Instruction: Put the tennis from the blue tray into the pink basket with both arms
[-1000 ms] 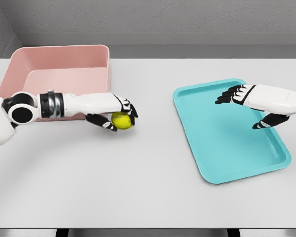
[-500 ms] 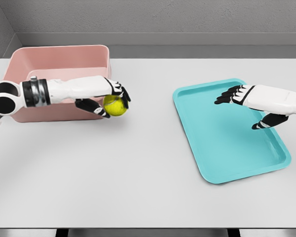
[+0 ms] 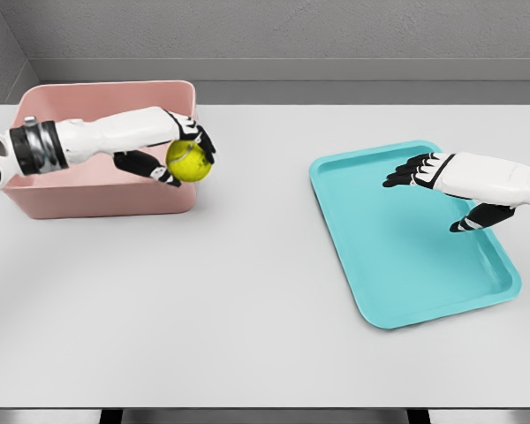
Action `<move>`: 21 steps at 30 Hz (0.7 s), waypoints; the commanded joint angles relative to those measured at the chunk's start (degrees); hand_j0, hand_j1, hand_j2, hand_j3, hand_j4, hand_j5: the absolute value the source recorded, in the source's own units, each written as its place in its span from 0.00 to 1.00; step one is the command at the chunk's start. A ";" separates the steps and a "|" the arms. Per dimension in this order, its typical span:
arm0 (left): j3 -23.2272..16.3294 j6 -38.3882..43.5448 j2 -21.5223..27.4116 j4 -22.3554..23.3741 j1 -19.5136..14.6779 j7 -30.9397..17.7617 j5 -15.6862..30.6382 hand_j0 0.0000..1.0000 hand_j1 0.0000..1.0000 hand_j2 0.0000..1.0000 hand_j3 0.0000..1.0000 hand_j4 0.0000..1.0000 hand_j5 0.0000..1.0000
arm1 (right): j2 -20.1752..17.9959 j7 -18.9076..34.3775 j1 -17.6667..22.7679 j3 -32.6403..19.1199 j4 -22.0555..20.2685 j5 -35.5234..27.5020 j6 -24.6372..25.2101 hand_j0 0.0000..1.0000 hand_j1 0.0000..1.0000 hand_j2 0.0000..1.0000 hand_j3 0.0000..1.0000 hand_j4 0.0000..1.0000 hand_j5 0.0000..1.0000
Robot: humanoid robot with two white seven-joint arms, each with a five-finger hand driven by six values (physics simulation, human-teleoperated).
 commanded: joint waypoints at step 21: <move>3.85 0.11 -0.14 12.81 0.09 0.04 -0.27 0.57 0.57 0.57 0.57 0.57 0.57 | 0.80 0.82 0.00 -0.03 0.88 -0.38 0.13 1.00 1.00 1.00 1.00 1.00 1.00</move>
